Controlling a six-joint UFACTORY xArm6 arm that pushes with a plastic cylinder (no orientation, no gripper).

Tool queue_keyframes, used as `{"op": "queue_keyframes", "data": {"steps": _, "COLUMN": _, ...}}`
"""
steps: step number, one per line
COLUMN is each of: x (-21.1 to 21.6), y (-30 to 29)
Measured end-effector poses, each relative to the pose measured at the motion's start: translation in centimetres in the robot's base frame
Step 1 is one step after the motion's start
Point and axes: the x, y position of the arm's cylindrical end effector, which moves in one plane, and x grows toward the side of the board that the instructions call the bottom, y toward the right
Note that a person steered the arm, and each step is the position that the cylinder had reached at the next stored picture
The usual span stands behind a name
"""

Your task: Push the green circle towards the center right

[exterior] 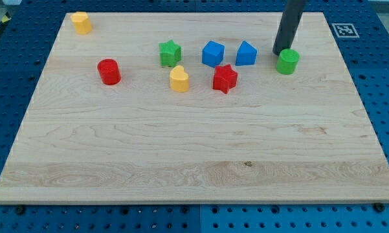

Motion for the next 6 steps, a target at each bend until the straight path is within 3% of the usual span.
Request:
{"op": "queue_keyframes", "data": {"steps": 4, "x": 3.1, "y": -3.1}}
{"op": "queue_keyframes", "data": {"steps": 6, "x": 3.1, "y": 1.1}}
